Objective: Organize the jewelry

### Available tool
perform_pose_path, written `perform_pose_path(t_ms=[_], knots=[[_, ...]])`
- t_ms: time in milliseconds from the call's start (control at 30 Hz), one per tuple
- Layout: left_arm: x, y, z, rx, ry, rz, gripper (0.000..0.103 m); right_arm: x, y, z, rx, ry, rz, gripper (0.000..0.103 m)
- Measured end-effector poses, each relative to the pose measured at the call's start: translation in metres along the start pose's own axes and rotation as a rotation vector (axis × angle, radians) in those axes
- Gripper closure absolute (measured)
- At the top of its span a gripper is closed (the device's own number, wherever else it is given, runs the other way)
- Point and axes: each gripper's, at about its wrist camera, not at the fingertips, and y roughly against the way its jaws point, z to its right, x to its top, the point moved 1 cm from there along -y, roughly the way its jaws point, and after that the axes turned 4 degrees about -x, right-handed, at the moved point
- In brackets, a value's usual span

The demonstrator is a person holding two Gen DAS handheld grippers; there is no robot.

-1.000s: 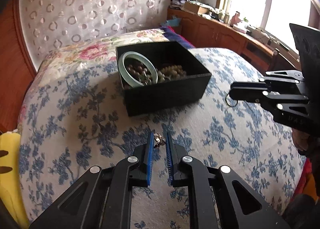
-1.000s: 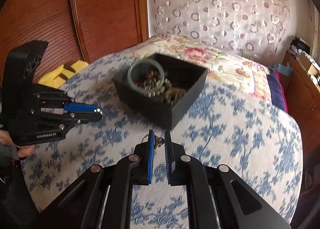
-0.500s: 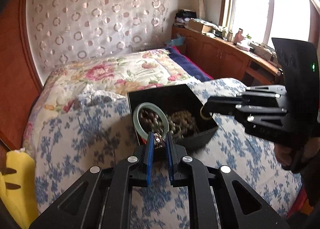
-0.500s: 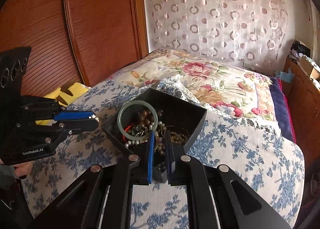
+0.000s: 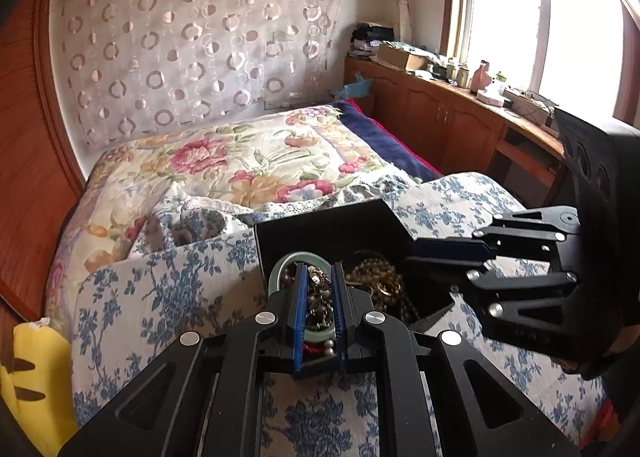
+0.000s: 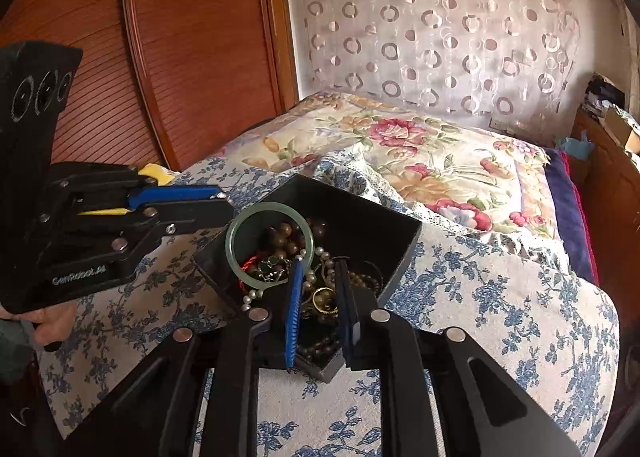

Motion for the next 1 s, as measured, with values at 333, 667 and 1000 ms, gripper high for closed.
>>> perform_pose_path(t_ms=[333, 667, 1000], knots=[[0.023, -0.031, 0.002, -0.022, 0.006, -0.013, 0.092, -0.013, 0.013, 0.022, -0.042, -0.058, 0.010, 0.083], [0.038, -0.060, 0.006, -0.037, 0.022, -0.037, 0.092, -0.023, 0.023, 0.037, -0.100, -0.098, 0.016, 0.083], [0.038, -0.059, 0.008, -0.011, 0.022, -0.031, 0.063, -0.024, 0.030, 0.038, -0.115, -0.112, 0.032, 0.083]])
